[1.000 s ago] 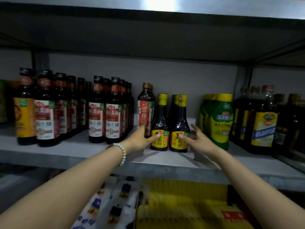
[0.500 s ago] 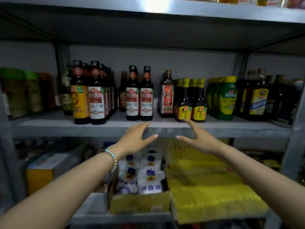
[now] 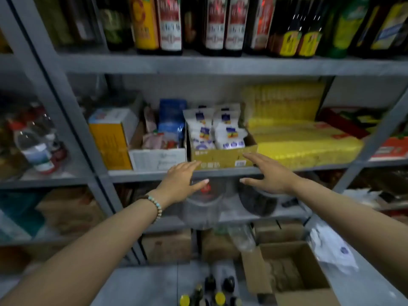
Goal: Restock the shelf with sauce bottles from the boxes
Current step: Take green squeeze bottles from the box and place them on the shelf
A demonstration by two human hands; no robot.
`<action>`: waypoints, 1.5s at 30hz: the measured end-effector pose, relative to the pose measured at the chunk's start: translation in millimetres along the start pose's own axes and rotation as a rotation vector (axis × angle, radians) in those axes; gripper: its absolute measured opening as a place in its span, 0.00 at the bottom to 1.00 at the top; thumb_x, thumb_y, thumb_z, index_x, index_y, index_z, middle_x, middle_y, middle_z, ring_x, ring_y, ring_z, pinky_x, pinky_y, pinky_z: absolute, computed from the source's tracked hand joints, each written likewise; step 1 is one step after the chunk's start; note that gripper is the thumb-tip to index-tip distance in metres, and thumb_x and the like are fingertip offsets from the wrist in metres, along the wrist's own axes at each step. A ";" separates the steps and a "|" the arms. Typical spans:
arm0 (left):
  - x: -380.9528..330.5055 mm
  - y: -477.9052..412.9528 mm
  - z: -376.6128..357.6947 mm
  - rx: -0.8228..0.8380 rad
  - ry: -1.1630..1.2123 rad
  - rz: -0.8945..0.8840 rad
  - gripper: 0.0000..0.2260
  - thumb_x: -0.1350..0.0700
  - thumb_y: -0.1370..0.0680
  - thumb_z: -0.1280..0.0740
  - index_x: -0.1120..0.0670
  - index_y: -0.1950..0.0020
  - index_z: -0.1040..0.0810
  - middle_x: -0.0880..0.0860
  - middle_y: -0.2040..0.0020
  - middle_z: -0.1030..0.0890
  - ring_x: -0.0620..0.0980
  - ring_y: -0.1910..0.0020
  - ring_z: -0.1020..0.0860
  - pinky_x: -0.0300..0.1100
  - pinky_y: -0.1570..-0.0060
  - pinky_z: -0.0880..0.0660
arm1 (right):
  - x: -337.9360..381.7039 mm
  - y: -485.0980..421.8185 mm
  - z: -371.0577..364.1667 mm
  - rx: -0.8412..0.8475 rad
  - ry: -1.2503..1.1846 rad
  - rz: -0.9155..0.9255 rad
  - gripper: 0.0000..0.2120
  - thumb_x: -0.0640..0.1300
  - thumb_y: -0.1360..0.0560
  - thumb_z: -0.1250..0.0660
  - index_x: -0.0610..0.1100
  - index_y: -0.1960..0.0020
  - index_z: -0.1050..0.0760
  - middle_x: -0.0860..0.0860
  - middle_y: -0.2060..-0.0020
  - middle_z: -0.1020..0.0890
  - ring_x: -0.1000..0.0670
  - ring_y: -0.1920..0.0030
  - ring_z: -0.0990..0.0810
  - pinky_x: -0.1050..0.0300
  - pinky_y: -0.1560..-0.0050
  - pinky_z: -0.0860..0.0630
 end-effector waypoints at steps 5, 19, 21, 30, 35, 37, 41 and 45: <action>33.1 21.6 -102.1 0.177 0.024 0.098 0.32 0.38 0.23 0.41 0.54 0.24 0.41 0.53 0.25 0.37 0.53 0.27 0.37 0.48 0.30 0.39 | -31.4 9.4 -104.4 0.173 -0.066 -0.060 0.38 0.59 0.26 0.35 0.50 0.23 0.49 0.51 0.24 0.43 0.50 0.24 0.44 0.55 0.27 0.43; 128.9 91.0 -363.0 0.500 0.251 0.396 0.30 0.43 0.22 0.40 0.55 0.24 0.43 0.55 0.26 0.36 0.55 0.29 0.35 0.48 0.32 0.35 | -134.8 50.7 -355.1 0.322 -0.428 -0.351 0.31 0.48 0.24 0.33 0.46 0.25 0.41 0.48 0.27 0.36 0.48 0.28 0.37 0.65 0.36 0.42; 153.8 100.8 -399.9 0.511 0.312 0.480 0.30 0.42 0.22 0.40 0.54 0.24 0.43 0.54 0.25 0.37 0.54 0.28 0.37 0.48 0.30 0.39 | -144.7 53.2 -400.6 0.331 -0.471 -0.415 0.31 0.48 0.24 0.33 0.45 0.26 0.40 0.47 0.27 0.35 0.47 0.30 0.35 0.65 0.38 0.40; 229.0 119.9 -569.3 0.566 0.506 0.610 0.29 0.47 0.21 0.38 0.56 0.24 0.42 0.54 0.25 0.39 0.54 0.28 0.37 0.44 0.31 0.38 | -171.7 56.4 -612.9 0.294 -0.794 -0.665 0.30 0.47 0.26 0.30 0.44 0.27 0.37 0.48 0.28 0.35 0.46 0.29 0.35 0.57 0.39 0.31; 254.3 130.3 -648.3 0.569 0.526 0.613 0.28 0.47 0.22 0.38 0.57 0.25 0.41 0.54 0.26 0.37 0.54 0.29 0.35 0.42 0.34 0.37 | -175.0 65.3 -711.0 0.292 -0.889 -0.743 0.31 0.51 0.30 0.27 0.48 0.30 0.33 0.44 0.34 0.26 0.46 0.34 0.28 0.53 0.37 0.29; 263.0 136.4 -675.1 0.561 0.531 0.615 0.29 0.47 0.22 0.37 0.57 0.25 0.40 0.54 0.26 0.36 0.54 0.29 0.35 0.43 0.34 0.36 | -180.9 69.2 -739.0 0.263 -0.895 -0.746 0.31 0.52 0.31 0.26 0.49 0.31 0.32 0.45 0.35 0.25 0.46 0.35 0.26 0.48 0.34 0.29; 277.4 142.4 -716.1 0.476 0.565 0.627 0.28 0.47 0.24 0.34 0.56 0.27 0.36 0.54 0.28 0.33 0.53 0.30 0.33 0.41 0.36 0.36 | -197.3 72.0 -779.6 0.221 -0.919 -0.756 0.32 0.49 0.30 0.27 0.44 0.30 0.33 0.43 0.34 0.27 0.45 0.34 0.28 0.46 0.32 0.31; 290.9 145.3 -751.1 0.421 0.571 0.634 0.28 0.45 0.26 0.32 0.54 0.29 0.34 0.52 0.29 0.31 0.51 0.31 0.32 0.37 0.40 0.36 | -212.8 69.7 -808.2 0.150 -0.967 -0.812 0.32 0.43 0.29 0.27 0.42 0.29 0.35 0.47 0.35 0.27 0.48 0.35 0.28 0.51 0.32 0.31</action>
Point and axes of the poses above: each hand's wrist, its own y-axis away from the middle knuckle, its own z-axis out of the back of the hand, x = y × z, the point moved 9 cm from there along -y, towards the middle knuckle
